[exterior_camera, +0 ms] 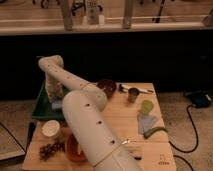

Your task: Wipe tray with sponge

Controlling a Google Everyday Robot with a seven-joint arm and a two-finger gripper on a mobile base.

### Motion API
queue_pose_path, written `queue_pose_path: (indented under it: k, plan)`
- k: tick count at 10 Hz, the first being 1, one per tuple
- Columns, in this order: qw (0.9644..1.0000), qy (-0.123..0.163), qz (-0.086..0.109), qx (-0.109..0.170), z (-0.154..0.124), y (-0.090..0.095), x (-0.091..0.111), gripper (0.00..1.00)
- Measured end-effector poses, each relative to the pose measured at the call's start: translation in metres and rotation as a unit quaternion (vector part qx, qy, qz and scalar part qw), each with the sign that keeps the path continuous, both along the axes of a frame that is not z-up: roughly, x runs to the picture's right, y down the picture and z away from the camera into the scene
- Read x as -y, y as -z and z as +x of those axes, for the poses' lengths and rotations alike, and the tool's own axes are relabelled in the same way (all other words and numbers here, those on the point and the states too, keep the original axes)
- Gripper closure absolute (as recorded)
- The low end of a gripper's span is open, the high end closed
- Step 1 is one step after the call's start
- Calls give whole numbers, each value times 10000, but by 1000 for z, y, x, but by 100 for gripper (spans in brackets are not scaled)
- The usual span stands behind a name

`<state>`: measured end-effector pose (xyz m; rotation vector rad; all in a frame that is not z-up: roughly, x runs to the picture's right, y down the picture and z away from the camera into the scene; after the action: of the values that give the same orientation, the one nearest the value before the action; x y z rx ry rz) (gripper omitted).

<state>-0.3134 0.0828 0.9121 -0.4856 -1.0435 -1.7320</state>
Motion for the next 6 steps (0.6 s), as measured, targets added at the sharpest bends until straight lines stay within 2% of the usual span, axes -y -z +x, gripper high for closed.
queue_pose_path:
  k: [3,4,6]
  plan:
    - [9997,169,-180,68,20,16,-19,96]
    - [9997,130,-181,47,26,19,-21,96]
    - [9998,-110,-63,-134,47,16,-14,96]
